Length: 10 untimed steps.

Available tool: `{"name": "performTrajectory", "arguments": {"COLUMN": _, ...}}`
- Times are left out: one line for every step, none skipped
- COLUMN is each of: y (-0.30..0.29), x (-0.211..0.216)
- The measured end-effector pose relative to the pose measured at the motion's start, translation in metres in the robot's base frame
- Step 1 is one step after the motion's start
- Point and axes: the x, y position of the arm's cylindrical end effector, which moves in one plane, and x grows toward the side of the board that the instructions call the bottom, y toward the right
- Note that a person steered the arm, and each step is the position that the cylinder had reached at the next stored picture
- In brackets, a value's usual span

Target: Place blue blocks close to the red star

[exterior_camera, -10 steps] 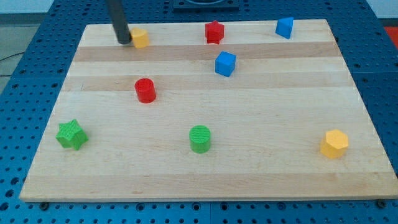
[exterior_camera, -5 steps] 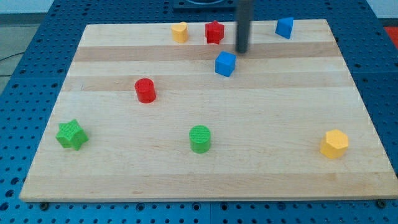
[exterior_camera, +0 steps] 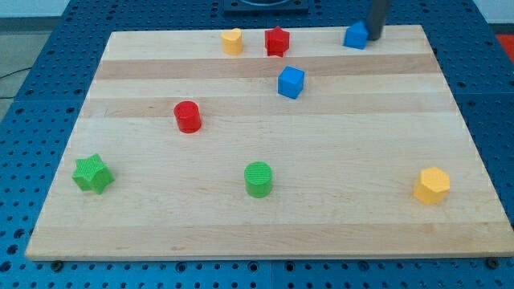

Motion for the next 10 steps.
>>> {"name": "performTrajectory", "arguments": {"y": -0.037, "x": 0.006}}
{"name": "performTrajectory", "arguments": {"y": -0.051, "x": 0.007}}
{"name": "performTrajectory", "arguments": {"y": -0.06, "x": 0.01}}
{"name": "performTrajectory", "arguments": {"y": -0.043, "x": 0.038}}
{"name": "performTrajectory", "arguments": {"y": -0.043, "x": 0.123}}
{"name": "performTrajectory", "arguments": {"y": -0.11, "x": 0.172}}
{"name": "performTrajectory", "arguments": {"y": -0.135, "x": 0.159}}
{"name": "performTrajectory", "arguments": {"y": -0.138, "x": 0.137}}
{"name": "performTrajectory", "arguments": {"y": -0.139, "x": 0.131}}
{"name": "performTrajectory", "arguments": {"y": -0.144, "x": 0.119}}
